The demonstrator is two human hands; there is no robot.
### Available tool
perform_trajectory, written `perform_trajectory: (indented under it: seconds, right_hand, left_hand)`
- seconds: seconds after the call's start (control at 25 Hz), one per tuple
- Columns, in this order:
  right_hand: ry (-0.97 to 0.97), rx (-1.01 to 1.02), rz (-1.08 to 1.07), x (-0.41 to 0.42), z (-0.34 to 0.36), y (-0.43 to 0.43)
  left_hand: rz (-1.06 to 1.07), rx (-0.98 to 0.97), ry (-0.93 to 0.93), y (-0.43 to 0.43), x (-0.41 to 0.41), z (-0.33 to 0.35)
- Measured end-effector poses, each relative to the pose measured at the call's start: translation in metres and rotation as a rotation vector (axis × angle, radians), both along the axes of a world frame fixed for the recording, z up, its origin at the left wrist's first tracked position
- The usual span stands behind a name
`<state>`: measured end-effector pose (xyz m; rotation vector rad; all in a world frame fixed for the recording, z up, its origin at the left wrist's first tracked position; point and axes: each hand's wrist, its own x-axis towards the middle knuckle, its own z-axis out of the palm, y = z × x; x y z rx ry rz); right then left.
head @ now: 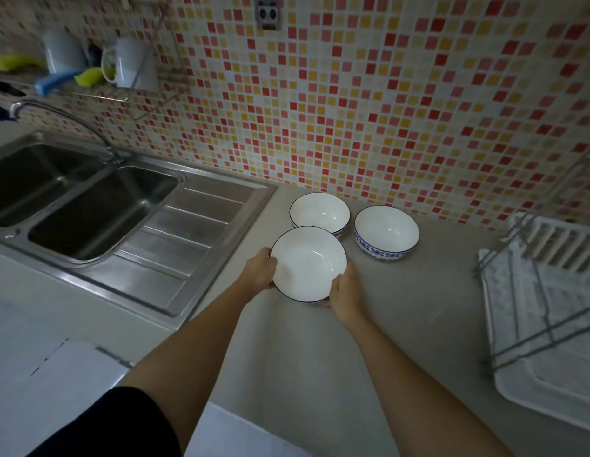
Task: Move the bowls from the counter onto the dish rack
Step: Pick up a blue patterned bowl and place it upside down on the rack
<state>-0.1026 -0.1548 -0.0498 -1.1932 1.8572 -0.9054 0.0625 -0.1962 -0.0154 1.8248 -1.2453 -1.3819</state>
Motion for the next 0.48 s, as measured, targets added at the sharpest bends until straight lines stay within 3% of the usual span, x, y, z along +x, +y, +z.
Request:
perform_trajectory:
  seconds: [0.08,0.16,0.28,0.48]
  right_hand:
    - [0.080,-0.112,0.039,-0.014,0.025,0.015]
    - [0.114,-0.222,0.098,-0.028,0.048,0.028]
    - [0.154,-0.352,0.249,-0.057,0.096,0.059]
    - [0.260,-0.567,0.344,-0.123,0.180,0.112]
  left_hand:
    - [0.099,0.057,0.282,0.010,-0.005,0.025]
    - [0.095,0.119,0.432,0.018,-0.011,0.052]
    - [-0.048,0.186,0.435,0.038,-0.032,0.100]
    - [-0.097,-0.074,0.393,0.105,-0.091,0.185]
